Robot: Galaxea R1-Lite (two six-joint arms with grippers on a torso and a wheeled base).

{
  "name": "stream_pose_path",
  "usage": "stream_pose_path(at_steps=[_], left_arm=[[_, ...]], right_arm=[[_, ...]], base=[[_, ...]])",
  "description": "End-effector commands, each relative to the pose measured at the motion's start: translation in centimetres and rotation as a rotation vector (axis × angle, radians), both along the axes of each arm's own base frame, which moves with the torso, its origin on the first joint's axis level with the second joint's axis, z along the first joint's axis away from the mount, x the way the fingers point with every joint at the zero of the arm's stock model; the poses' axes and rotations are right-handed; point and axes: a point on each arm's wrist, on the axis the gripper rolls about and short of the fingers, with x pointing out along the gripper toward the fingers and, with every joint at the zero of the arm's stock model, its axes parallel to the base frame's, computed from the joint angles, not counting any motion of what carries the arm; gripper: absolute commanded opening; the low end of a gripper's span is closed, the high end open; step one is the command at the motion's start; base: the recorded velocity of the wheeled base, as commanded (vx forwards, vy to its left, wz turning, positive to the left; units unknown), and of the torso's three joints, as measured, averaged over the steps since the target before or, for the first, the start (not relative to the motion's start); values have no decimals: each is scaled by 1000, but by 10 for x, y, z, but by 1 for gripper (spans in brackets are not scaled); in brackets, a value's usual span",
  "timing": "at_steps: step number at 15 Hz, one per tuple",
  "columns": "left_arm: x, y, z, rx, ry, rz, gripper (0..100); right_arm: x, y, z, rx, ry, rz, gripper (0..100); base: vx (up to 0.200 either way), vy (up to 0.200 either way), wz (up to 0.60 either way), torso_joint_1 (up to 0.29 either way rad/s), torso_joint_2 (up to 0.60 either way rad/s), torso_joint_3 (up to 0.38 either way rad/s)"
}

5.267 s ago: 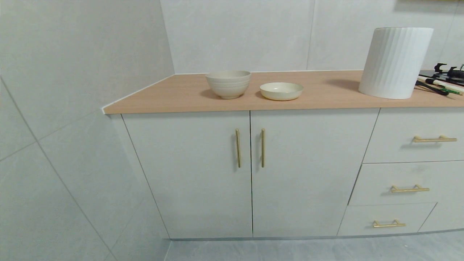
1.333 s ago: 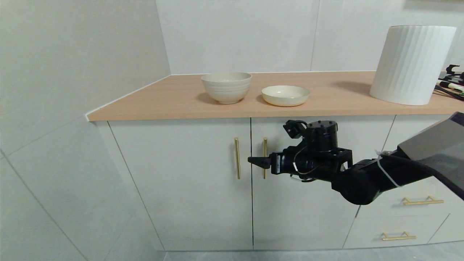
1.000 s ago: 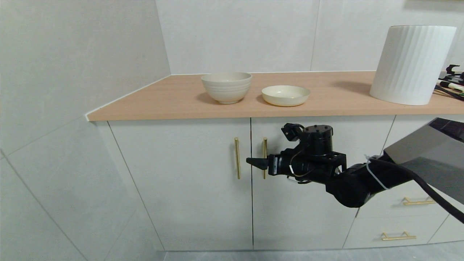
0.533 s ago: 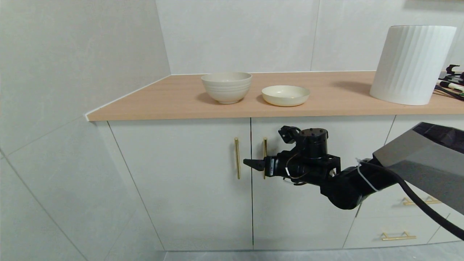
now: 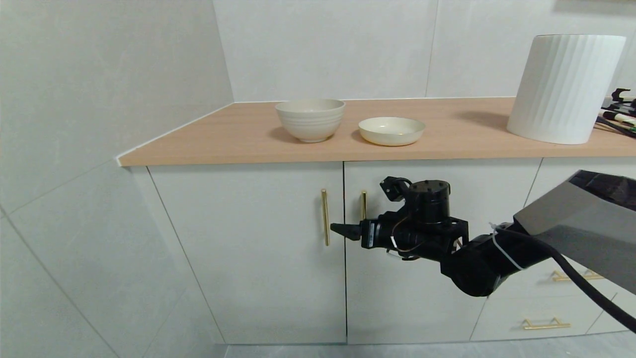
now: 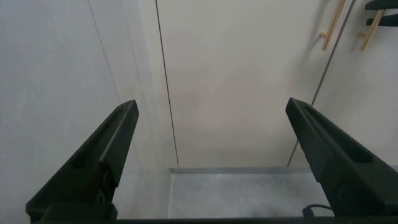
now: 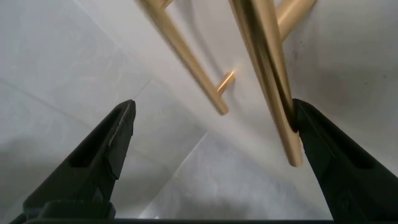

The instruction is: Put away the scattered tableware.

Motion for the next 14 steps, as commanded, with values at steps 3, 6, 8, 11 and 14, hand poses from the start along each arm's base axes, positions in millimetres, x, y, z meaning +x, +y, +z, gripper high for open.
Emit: stream_pose_path(at_steps=[3, 6, 8, 11, 14], left_arm=[[0, 0, 0, 0, 0, 0, 100], [0, 0, 0, 0, 0, 0, 100], [0, 0, 0, 0, 0, 0, 100], [0, 0, 0, 0, 0, 0, 100], [0, 0, 0, 0, 0, 0, 100]], right_arm=[[-14, -5, 18, 25, -8, 73, 100], [-20, -10, 25, 30, -14, 78, 100], [-29, -16, 35, 32, -15, 84, 100], [-48, -27, 36, 30, 22, 160, 100], [-67, -38, 37, 28, 45, 203, 100]], base=[[0, 0, 0, 0, 0, 0], [0, 0, 0, 0, 0, 0], [0, 0, 0, 0, 0, 0], [0, 0, 0, 0, 0, 0], [0, 0, 0, 0, 0, 0]])
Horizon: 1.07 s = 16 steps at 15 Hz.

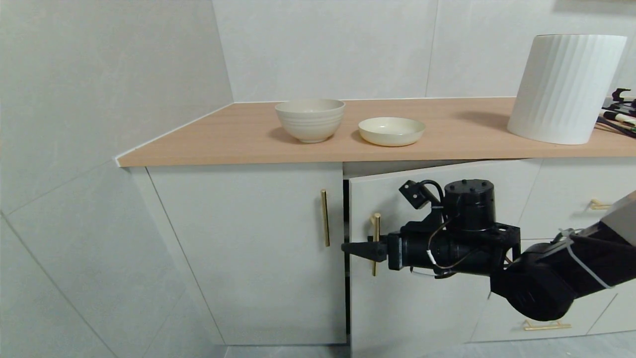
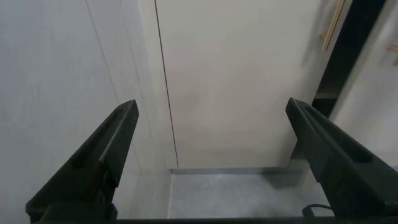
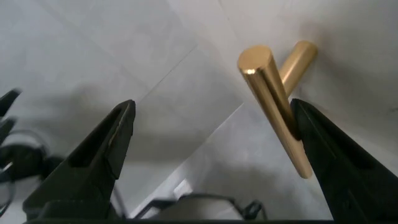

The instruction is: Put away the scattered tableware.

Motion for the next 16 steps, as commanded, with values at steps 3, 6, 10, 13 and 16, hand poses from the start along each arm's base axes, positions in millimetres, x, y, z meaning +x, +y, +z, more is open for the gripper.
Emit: stream_pose_path(at_steps=[3, 6, 10, 13, 16], left_arm=[[0, 0, 0, -1, 0, 0, 100], [0, 0, 0, 0, 0, 0, 100], [0, 0, 0, 0, 0, 0, 100], [0, 0, 0, 3, 0, 0, 100], [-3, 0, 12, -1, -43, -15, 100]], right_arm=[[-26, -16, 13, 8, -6, 15, 100], [-44, -22, 13, 0, 6, 30, 100], [-52, -28, 13, -3, 13, 31, 100], [-62, -34, 9, -16, 30, 37, 100], [-70, -40, 13, 0, 31, 76, 100]], base=[[0, 0, 0, 0, 0, 0], [0, 0, 0, 0, 0, 0], [0, 0, 0, 0, 0, 0], [0, 0, 0, 0, 0, 0], [0, 0, 0, 0, 0, 0]])
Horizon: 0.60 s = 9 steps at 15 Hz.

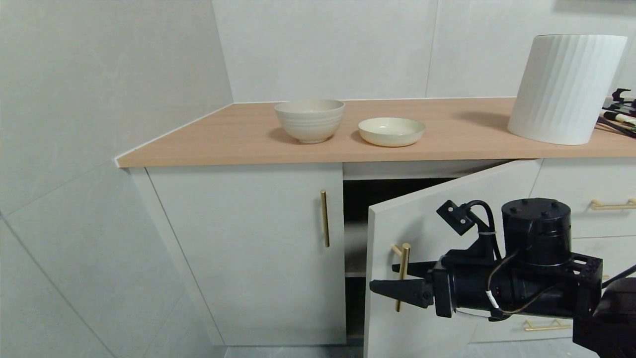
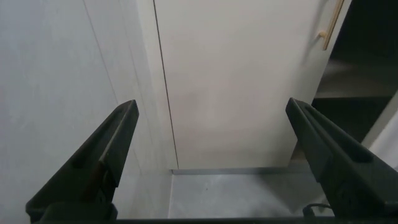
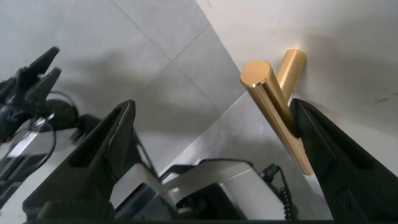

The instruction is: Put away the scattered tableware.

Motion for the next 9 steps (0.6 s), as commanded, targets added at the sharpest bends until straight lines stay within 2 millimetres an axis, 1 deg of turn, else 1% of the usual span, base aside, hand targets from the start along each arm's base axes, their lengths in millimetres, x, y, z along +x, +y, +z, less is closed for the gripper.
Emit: stream_pose_path(at_steps=[1, 2, 3, 4, 5, 6, 7, 8, 9], left_arm=[[-6, 0, 19, -5, -66, -17, 100], [-13, -2, 43, -5, -90, -94, 100], [-15, -4, 70, -16, -44, -197, 100], [-10, -5, 86, -46, 32, -297, 100], [-6, -6, 97, -64, 62, -362, 100], [15, -10, 126, -141, 146, -523, 100], [35, -13, 145, -196, 192, -608, 100], [54, -14, 155, -231, 228, -655, 100], [87, -17, 161, -262, 286, -725, 100]], right_arm=[[-5, -3, 4, 12, -8, 16, 100], [-8, -1, 5, 12, -9, 29, 100], [-9, -1, 5, 14, -10, 33, 100], [-10, -1, 7, 17, -14, 35, 100], [-11, -1, 7, 18, -15, 38, 100], [-11, -1, 7, 17, -14, 38, 100], [-12, -1, 7, 19, -14, 37, 100], [-13, -2, 8, 19, -15, 37, 100], [-13, -2, 8, 20, -13, 38, 100]], base=[[0, 0, 0, 0, 0, 0], [0, 0, 0, 0, 0, 0], [0, 0, 0, 0, 0, 0], [0, 0, 0, 0, 0, 0], [0, 0, 0, 0, 0, 0], [0, 0, 0, 0, 0, 0], [0, 0, 0, 0, 0, 0], [0, 0, 0, 0, 0, 0], [0, 0, 0, 0, 0, 0]])
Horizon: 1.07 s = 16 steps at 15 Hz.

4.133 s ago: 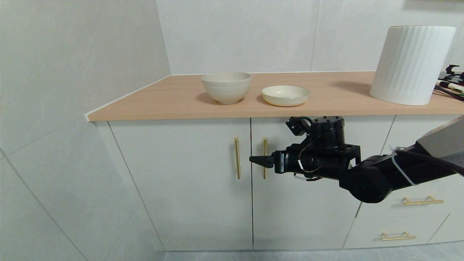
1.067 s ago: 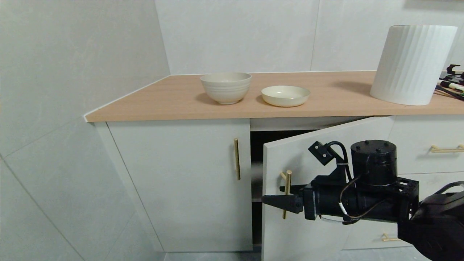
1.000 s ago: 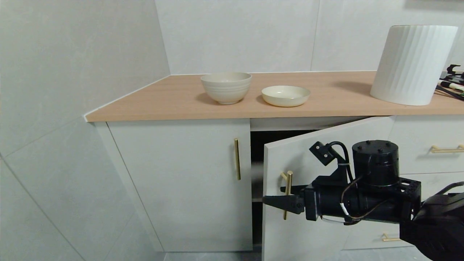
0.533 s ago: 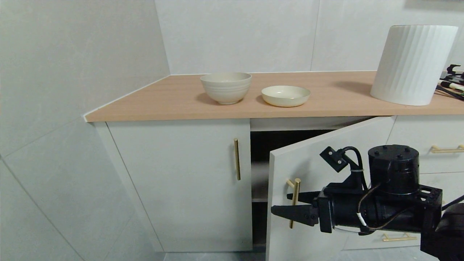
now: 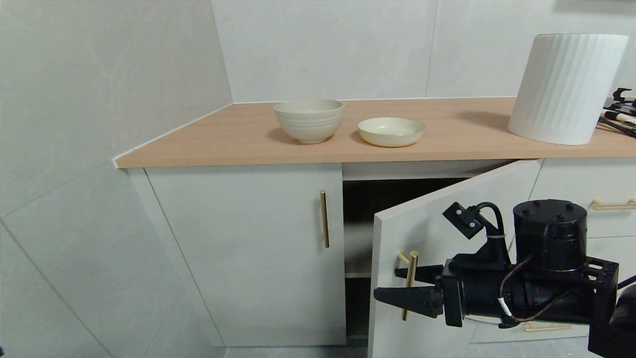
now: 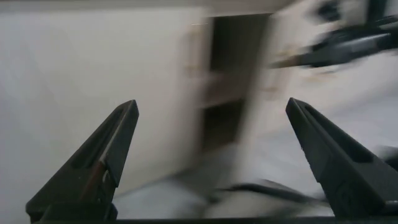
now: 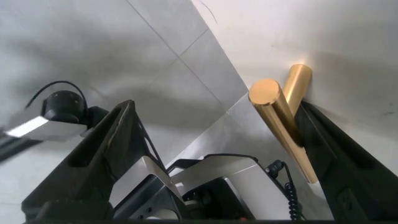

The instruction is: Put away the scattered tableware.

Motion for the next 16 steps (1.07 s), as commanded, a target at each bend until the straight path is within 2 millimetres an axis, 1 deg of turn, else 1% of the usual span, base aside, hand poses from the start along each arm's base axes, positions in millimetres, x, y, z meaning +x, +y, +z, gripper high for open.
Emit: stream_pose_path(at_steps=[1, 2, 3, 4, 6, 7, 8, 9, 11, 13, 14, 16], left_arm=[[104, -9, 36, -80, 254, -244, 100], [128, -15, 34, -83, 310, -283, 100], [146, -21, 28, -88, 373, -315, 100], [165, -31, 18, -99, 452, -356, 100], [196, -54, -2, -107, 562, -429, 100], [203, -59, -7, -106, 573, -442, 100], [218, -74, -19, -92, 591, -486, 100], [225, -88, -33, -78, 615, -526, 100], [229, -94, -57, -60, 654, -538, 100], [230, -96, -60, -76, 645, -538, 100], [230, -97, -60, -78, 648, -541, 0], [229, -101, -57, -80, 641, -554, 0]], right_arm=[[-1, 0, 2, 7, -7, 4, 100], [-2, -1, 2, 7, -7, 4, 100], [-2, -1, 2, 6, -6, 4, 100], [-2, -1, 2, 7, -6, 4, 100], [-5, -3, 5, 13, -10, 1, 100], [-5, -4, 4, 13, -8, 1, 100], [-5, -4, 4, 14, -6, 1, 100], [-5, -4, 2, 7, 5, 0, 100], [-6, -5, -1, 0, 14, 0, 100], [-6, -4, -2, -1, 15, 0, 100], [-6, -5, -2, -2, 16, 0, 100], [-6, -4, -3, -3, 18, 0, 100]], base=[[0, 0, 0, 0, 0, 0], [0, 0, 0, 0, 0, 0], [0, 0, 0, 0, 0, 0], [0, 0, 0, 0, 0, 0], [0, 0, 0, 0, 0, 0], [0, 0, 0, 0, 0, 0], [0, 0, 0, 0, 0, 0], [0, 0, 0, 0, 0, 0], [0, 0, 0, 0, 0, 0], [0, 0, 0, 0, 0, 0], [0, 0, 0, 0, 0, 0], [0, 0, 0, 0, 0, 0]])
